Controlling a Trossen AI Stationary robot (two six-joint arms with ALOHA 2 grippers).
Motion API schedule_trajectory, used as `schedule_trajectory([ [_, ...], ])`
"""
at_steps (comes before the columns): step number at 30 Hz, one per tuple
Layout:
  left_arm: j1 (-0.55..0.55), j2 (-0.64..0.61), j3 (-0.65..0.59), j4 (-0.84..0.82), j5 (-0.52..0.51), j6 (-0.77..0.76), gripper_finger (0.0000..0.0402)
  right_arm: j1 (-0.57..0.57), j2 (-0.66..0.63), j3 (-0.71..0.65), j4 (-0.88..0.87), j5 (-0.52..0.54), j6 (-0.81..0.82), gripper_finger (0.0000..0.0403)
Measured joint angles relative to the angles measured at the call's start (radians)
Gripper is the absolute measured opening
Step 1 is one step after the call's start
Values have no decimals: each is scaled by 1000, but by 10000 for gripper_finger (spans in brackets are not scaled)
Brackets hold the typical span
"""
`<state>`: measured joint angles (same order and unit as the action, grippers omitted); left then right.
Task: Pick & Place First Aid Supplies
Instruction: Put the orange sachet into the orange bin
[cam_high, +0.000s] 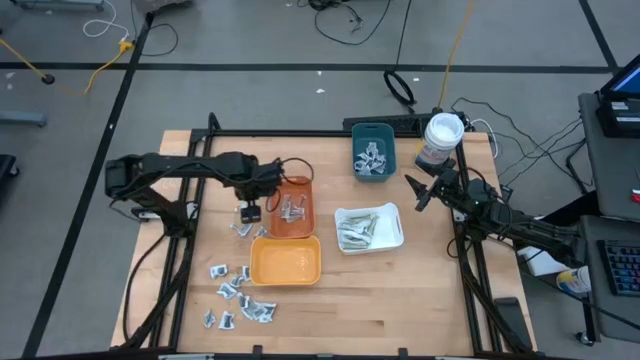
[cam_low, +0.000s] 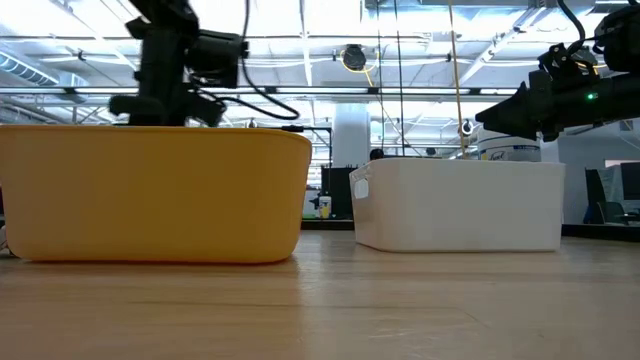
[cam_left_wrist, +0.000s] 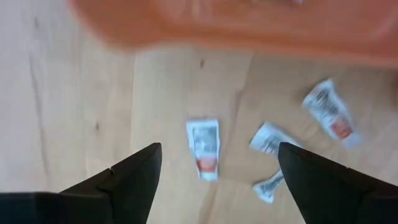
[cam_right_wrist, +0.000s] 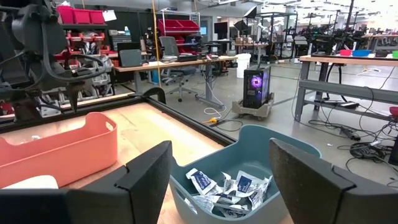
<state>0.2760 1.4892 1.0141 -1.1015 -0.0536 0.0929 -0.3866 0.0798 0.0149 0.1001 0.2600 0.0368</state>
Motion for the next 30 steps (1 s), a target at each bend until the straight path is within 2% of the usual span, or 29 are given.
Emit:
schedule_trajectory([
  [6,42,-104,-116,2,1,-21,315,0,0,0,0,0,0,263],
  [11,76,-116,-172,-1,39,-52,317,0,0,0,0,0,0,263],
  [30,152,81,-212,25,53,-53,278,0,0,0,0,0,0,263],
])
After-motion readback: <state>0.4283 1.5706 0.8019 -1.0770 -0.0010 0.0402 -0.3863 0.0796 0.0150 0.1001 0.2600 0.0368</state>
